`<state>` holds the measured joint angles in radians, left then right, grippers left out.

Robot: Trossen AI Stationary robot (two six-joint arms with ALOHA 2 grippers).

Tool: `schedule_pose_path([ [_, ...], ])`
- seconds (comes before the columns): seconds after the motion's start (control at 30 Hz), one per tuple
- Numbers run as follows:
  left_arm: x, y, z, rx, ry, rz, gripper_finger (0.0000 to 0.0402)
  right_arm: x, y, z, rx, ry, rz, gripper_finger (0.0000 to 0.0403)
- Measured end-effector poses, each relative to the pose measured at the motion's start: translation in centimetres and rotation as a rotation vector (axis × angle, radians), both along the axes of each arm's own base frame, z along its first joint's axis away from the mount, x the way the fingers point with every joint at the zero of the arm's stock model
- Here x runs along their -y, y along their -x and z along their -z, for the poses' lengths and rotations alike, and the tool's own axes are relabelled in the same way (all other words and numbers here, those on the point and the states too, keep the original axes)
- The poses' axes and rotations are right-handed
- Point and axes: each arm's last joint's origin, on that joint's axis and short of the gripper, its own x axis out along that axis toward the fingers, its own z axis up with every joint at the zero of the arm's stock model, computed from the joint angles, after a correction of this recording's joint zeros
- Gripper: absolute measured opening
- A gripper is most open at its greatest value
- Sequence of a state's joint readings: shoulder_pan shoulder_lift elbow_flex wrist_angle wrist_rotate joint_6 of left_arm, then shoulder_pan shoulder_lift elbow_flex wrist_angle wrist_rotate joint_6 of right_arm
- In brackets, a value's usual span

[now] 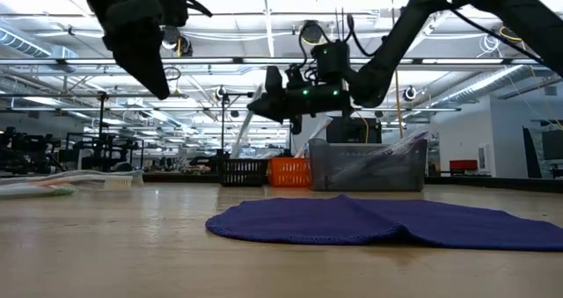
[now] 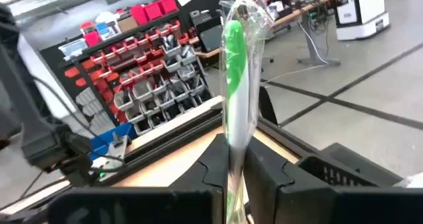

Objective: Pick & Place Toothbrushes
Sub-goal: Put the green toothbrush into the black basket

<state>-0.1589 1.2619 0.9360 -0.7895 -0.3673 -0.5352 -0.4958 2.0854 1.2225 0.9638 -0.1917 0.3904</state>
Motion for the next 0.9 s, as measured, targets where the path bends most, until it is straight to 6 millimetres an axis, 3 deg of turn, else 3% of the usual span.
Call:
schedule_pose_path([
  [0.27,0.7,0.9,0.5,-0.066,0.009,-0.031,0.0152,1.3,-0.6,1.3,-0.009,-0.061,0.021,0.0019],
  [0.73,0.6,2.7,4.5,-0.164,0.024,-0.121,0.0152,1.6,-0.5,1.7,-0.033,-0.129,0.035,0.0020],
  [0.9,0.6,2.7,4.6,-0.152,0.034,-0.145,0.0152,1.7,-0.5,1.7,-0.032,-0.118,0.046,0.0062],
])
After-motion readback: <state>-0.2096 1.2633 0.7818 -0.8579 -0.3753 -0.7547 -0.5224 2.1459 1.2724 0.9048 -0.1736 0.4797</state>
